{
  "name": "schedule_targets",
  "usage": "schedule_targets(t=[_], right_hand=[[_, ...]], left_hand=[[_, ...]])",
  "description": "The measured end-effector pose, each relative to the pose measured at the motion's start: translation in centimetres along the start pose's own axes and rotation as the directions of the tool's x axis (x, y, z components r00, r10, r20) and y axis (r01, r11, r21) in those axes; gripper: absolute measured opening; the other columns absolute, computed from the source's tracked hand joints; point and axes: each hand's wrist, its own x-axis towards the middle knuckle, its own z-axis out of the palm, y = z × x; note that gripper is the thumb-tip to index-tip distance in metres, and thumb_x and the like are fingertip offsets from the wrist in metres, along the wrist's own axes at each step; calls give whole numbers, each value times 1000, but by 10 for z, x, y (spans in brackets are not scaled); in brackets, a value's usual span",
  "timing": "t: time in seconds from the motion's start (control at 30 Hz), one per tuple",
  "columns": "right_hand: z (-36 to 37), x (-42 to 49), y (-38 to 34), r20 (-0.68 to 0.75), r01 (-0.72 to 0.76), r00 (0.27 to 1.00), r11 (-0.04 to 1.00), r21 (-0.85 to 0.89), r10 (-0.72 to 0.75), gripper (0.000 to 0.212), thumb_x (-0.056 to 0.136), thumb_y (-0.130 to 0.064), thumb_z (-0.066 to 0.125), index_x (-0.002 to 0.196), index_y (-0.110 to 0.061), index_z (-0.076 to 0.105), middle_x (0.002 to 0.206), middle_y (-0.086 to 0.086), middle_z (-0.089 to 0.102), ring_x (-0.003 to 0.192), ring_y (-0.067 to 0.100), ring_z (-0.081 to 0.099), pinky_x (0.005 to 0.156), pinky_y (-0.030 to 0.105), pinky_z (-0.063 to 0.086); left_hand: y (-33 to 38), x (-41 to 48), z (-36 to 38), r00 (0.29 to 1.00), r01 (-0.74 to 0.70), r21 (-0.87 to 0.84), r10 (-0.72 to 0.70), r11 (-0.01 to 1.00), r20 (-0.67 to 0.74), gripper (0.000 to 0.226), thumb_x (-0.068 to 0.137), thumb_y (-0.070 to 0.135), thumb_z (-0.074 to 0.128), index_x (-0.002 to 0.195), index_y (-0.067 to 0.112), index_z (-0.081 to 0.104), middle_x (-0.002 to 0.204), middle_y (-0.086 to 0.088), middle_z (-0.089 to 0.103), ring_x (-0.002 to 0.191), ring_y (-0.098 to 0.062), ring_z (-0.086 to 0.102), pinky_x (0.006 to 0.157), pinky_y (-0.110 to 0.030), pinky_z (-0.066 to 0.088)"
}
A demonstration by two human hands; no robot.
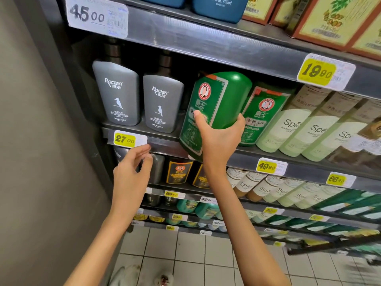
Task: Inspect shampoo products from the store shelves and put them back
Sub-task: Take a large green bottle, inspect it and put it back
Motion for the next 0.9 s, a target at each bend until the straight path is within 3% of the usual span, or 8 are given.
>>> schedule_targets(t=[0.17,0.27,0.33,0.43,0.57,0.7,0.8,0.9], right_hand=[[-25,-13,-9,105,10,994,999,-35,-6,83,51,-55,75,119,-15,48,113,2,61,102,21,62,86,43,53],[-40,-21,-11,151,-22,988,1000,-22,25,69,56,-45,81,113,-19,50,106,-3,64,96,15,64,82,40,55],[-53,-28,-11,177,-62,982,998,2,60,61,60,-39,83,109,-21,52,100,-7,66,89,8,66,77,33,57],[-77,-39,-7,252,-153,958,987,48,136,55,60,-37,83,104,-23,53,96,-6,68,84,7,69,71,27,57],[-105,-54,5,357,-281,899,959,20,256,60,53,-43,78,103,-22,54,97,-1,71,83,11,71,71,30,58],[-118,-71,21,421,-316,856,948,-32,300,61,54,-41,78,106,-23,52,101,-1,69,86,11,71,73,30,58],[-133,-74,29,507,-377,770,917,-127,387,57,59,-49,71,107,-27,51,109,0,67,92,9,69,77,27,56],[-151,-64,35,566,-482,687,869,-114,455,68,64,-59,65,117,-18,55,119,13,63,107,21,63,96,47,49]], left_hand=[[3,-14,13,998,8,-44,-5,999,70,24,92,18,54,114,22,61,107,20,63,101,12,56,83,0,40],[9,-19,23,979,51,-132,-24,990,202,26,92,17,54,117,15,59,112,13,63,100,14,57,82,-1,40],[11,-20,27,950,120,-179,-61,977,307,37,91,31,53,123,12,57,118,6,63,107,8,57,89,-7,43],[12,-21,29,862,244,-286,-72,927,501,56,80,60,55,119,20,62,118,0,66,113,-11,59,94,-25,47],[14,-32,35,707,402,-296,-88,866,702,72,57,76,64,108,25,67,111,-2,69,105,-18,65,78,-23,54],[9,-56,45,683,539,-301,-200,786,702,92,41,69,79,116,21,56,106,-2,71,99,-18,67,72,-22,55],[0,-76,47,690,600,-340,-253,724,678,94,41,65,82,120,20,57,109,-5,70,101,-21,67,72,-25,56],[-5,-87,47,684,625,-343,-280,701,673,101,41,64,82,124,16,53,113,-6,69,104,-22,66,74,-27,56]])
